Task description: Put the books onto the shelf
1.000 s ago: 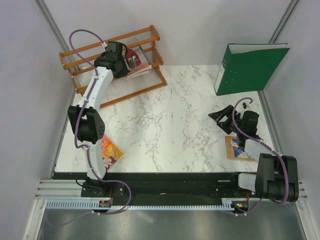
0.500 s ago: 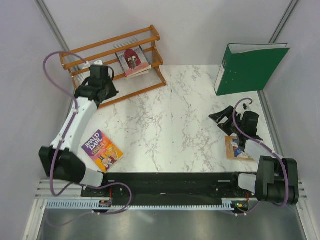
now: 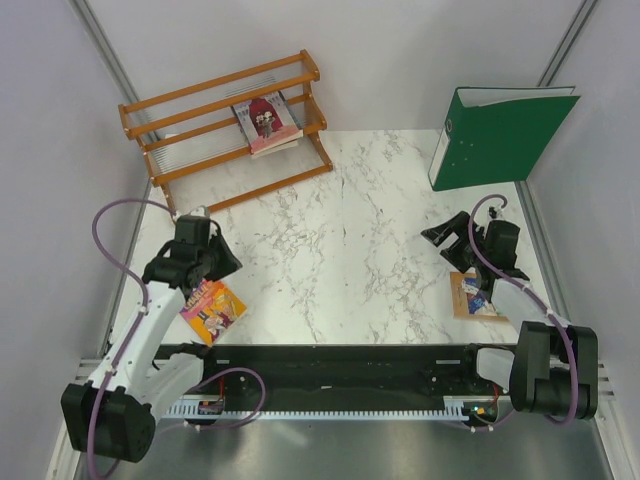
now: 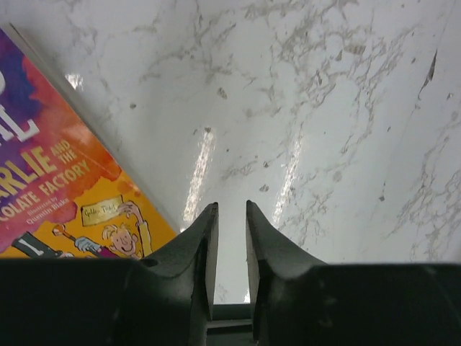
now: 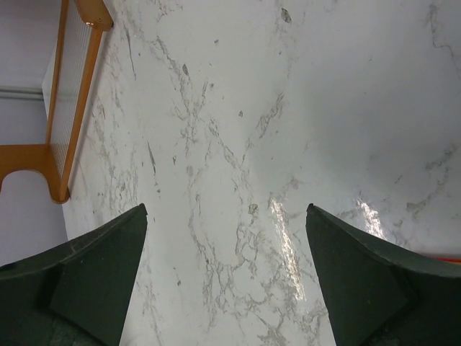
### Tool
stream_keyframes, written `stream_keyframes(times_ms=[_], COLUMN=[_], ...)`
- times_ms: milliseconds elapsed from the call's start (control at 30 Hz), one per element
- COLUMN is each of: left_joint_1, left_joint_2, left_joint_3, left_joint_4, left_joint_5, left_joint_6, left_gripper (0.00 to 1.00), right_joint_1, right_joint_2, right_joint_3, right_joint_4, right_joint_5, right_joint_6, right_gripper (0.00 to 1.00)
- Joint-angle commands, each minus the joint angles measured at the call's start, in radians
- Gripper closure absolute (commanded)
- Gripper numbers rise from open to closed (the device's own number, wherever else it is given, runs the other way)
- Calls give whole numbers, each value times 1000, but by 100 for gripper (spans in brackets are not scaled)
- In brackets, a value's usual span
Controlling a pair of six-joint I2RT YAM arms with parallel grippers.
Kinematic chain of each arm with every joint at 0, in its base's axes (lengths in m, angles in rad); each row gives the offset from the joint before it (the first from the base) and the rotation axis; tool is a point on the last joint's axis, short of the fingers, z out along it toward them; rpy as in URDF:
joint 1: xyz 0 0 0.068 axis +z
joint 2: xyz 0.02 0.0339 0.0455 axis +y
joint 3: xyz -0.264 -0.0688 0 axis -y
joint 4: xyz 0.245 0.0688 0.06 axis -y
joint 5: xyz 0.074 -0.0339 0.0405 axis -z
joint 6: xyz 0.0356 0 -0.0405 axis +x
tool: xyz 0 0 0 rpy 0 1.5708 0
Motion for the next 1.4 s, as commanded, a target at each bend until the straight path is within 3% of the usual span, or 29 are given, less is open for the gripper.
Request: stream_keyframes(times_ms=[0, 233, 467, 567, 633, 767, 800, 967, 1000, 1033, 1200, 1367], left_joint_1=[1, -9, -8, -6, 3, 44, 85, 307, 331, 360, 570, 673], left_joint_2=[-106, -120, 6, 102, 161, 225, 235, 261, 259, 261, 279, 282], left_joint_3=[-92, -100, 92, 184, 221, 229, 223, 178, 177, 175, 177, 141], left_joint_4=[-9, -86, -129, -180, -206, -238, -243, -241, -243, -247, -296, -301], left_joint_5=[91, 48, -76, -153, -188, -200, -193, -107, -108, -125, -104, -38], left_joint_6=[-75, -159, -77, -38, -26, -26, -27, 17, 22, 23, 40, 46], left_gripper=[71, 63, 59, 51, 39, 27, 21, 18, 5, 2, 0, 0], right_joint_1=[1, 11, 57, 81, 93, 98, 98, 98, 97, 97, 98, 95], right_joint_2=[-19, -25, 7, 34, 51, 90, 93, 116, 119, 128, 149, 159], right_joint_3=[52, 82, 110, 122, 130, 133, 134, 141, 142, 144, 150, 153], right_joint_4=[-39, -65, -69, -68, -63, -46, -43, -42, -42, -42, -33, -28], right_joint_5=[11, -6, 8, 7, 4, -18, -24, -32, -32, -35, -50, -61], right_joint_6=[-20, -52, -66, -69, -73, -75, -76, -92, -95, -99, -104, -107], right_gripper=[2, 2, 2, 2, 2, 2, 2, 2, 2, 2, 2, 2])
